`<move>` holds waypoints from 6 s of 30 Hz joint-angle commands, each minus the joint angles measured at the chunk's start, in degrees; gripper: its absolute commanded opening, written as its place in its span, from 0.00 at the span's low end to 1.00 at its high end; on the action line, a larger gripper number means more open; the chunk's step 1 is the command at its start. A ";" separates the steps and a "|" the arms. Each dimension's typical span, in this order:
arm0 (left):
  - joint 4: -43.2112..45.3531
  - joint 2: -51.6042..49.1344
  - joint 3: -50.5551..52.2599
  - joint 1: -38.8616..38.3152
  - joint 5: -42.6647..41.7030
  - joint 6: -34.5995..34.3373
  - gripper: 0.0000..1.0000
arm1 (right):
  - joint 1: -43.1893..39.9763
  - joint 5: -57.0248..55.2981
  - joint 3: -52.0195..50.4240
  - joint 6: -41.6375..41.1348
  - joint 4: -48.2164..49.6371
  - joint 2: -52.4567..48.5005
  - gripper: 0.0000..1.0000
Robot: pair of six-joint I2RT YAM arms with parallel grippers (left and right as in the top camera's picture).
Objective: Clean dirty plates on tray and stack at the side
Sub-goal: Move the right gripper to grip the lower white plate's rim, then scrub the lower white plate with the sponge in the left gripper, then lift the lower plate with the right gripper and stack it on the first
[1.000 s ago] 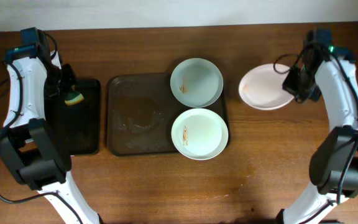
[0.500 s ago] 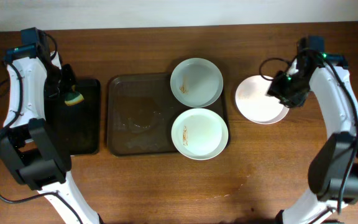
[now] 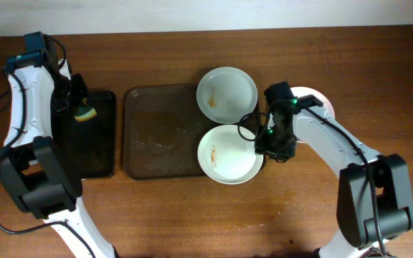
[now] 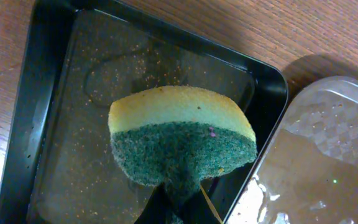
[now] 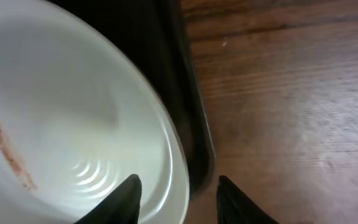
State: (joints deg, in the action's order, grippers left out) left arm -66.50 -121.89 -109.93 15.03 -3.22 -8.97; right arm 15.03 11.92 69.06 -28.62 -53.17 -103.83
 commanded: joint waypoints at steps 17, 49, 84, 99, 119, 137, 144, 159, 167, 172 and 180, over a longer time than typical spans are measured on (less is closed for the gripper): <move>0.26 0.28 0.07 0.26 -0.46 0.94 0.01 | 14.21 -2.19 8.70 -11.47 9.07 -2.64 0.04; 13.66 -0.04 18.43 -23.19 -6.54 18.10 0.01 | 18.58 -1.60 8.76 -21.35 28.98 -15.93 0.04; 13.40 -0.02 26.34 -23.08 -26.18 22.49 0.00 | 18.58 -1.60 8.76 -21.16 29.03 -15.93 0.04; 9.86 -0.02 26.34 -23.78 3.58 -4.63 0.01 | 18.58 -1.62 8.76 -21.03 29.46 -15.93 0.04; 3.15 0.04 -2.80 -9.25 -21.09 -1.20 0.00 | 18.58 4.33 11.85 -10.43 27.96 -14.56 0.04; -2.75 -0.04 -4.52 -2.75 -1.66 0.90 0.00 | 38.40 -76.50 29.83 2.89 0.22 -9.09 0.04; -2.73 -0.04 -4.52 -2.86 -1.64 0.90 0.01 | 44.76 -95.71 29.86 2.86 2.05 -9.09 0.04; -2.69 -0.04 -4.52 -2.86 -1.18 0.92 0.01 | 37.09 -59.71 29.86 -1.88 2.40 -3.13 0.04; -2.58 -0.04 -4.52 -2.86 0.31 0.92 0.01 | 0.31 -20.72 29.75 -1.88 -4.48 2.97 0.04; -2.54 -0.04 -4.52 -2.86 0.28 0.92 0.01 | -23.04 -17.88 20.37 -1.86 -4.79 1.77 0.04; -1.68 -0.04 -4.50 -2.86 0.28 0.90 0.01 | -26.01 -14.01 4.39 -1.90 10.49 0.94 0.04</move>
State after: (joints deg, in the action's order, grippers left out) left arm -68.20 -122.17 -113.84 12.29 -3.36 -8.99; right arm -11.77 -4.54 76.05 -30.00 -44.69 -102.32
